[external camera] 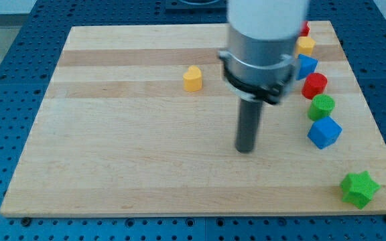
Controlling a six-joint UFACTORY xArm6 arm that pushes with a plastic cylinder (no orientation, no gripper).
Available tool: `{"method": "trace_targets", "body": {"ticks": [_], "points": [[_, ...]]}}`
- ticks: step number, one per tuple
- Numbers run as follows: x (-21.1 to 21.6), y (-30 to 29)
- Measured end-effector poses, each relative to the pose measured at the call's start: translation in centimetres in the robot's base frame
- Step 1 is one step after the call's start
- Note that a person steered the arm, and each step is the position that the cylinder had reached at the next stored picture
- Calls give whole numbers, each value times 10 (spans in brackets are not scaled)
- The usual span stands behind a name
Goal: Slide the green star closer to the blue cube
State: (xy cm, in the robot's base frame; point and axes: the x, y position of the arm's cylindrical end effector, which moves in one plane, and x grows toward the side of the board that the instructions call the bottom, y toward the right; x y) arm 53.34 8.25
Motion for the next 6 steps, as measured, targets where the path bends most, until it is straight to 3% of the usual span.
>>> {"method": "trace_targets", "body": {"ticks": [1,3,4,5,6], "points": [[25,39],[6,189],[20,261],[83,252],[83,212]]}}
